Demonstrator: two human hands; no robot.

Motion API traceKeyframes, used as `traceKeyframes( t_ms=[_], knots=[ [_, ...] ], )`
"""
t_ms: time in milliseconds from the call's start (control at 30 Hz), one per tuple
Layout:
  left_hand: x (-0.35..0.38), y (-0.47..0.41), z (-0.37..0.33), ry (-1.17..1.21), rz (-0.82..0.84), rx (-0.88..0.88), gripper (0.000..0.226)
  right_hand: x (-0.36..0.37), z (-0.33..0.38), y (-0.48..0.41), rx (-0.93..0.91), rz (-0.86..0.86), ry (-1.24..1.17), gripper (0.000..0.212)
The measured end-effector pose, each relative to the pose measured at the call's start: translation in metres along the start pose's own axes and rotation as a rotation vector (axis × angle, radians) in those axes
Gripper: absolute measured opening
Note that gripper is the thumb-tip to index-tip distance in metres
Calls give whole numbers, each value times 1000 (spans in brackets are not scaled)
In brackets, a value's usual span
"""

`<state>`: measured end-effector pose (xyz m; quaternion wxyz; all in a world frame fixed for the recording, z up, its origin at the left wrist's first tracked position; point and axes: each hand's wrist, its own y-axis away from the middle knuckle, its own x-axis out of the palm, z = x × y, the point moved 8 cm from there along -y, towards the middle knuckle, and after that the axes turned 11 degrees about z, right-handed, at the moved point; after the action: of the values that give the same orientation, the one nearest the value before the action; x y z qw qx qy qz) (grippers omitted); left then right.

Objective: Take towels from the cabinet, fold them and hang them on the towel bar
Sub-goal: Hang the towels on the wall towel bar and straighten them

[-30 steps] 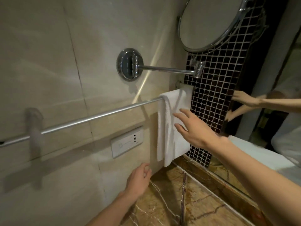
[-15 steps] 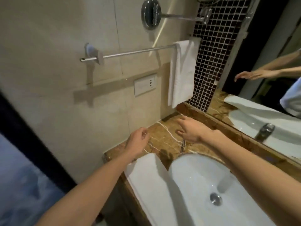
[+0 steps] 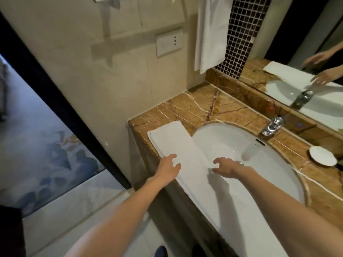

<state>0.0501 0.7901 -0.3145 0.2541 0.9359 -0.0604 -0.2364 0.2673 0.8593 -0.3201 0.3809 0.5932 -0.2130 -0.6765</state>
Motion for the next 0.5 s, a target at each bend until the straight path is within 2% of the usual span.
traceKeyframes(
  t_ms=[167, 267, 400, 500],
  knots=[
    [63, 16, 14, 104, -27, -98, 50, 41, -38, -6, 0, 82, -149, 61],
    [82, 24, 11, 119, -136, -122, 51, 50, -38, -3, -84, 78, -231, 59],
    [92, 35, 12, 207, -269, -242, 52, 62, -47, -6, -108, 113, -319, 52],
    [97, 36, 25, 379, -338, -342, 35, 66, -54, -10, -104, 117, -415, 56]
  ],
)
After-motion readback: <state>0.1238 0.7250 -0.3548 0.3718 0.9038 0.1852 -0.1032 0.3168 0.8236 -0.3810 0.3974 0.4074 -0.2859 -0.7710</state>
